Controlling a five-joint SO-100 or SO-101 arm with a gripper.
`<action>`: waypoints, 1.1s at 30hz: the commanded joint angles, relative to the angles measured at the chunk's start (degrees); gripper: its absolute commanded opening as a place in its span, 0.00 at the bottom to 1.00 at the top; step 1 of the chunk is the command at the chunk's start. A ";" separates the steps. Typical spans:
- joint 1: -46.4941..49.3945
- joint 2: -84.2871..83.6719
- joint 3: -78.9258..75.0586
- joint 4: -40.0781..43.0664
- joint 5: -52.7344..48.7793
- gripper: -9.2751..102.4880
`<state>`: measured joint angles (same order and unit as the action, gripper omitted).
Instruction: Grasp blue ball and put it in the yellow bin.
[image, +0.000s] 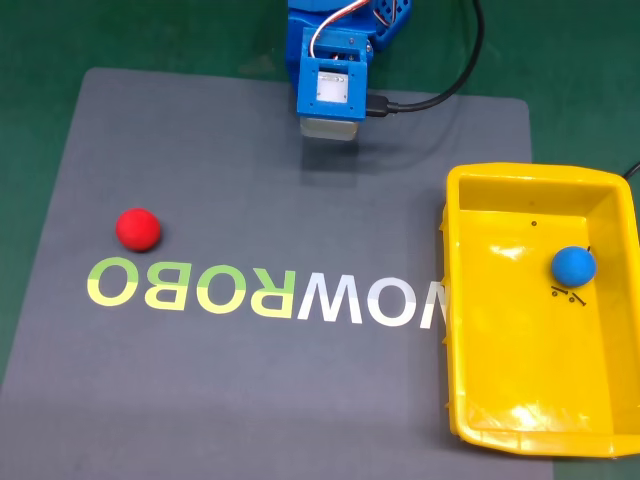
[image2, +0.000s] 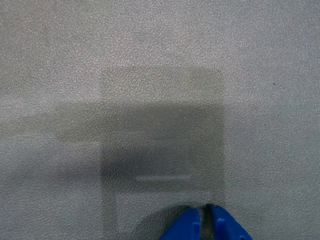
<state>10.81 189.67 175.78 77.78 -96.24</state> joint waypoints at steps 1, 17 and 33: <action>0.53 0.79 1.93 0.79 0.26 0.08; 0.53 0.79 1.93 0.79 0.79 0.08; 0.53 0.79 1.93 0.79 0.97 0.08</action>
<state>10.81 189.67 175.78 77.78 -95.71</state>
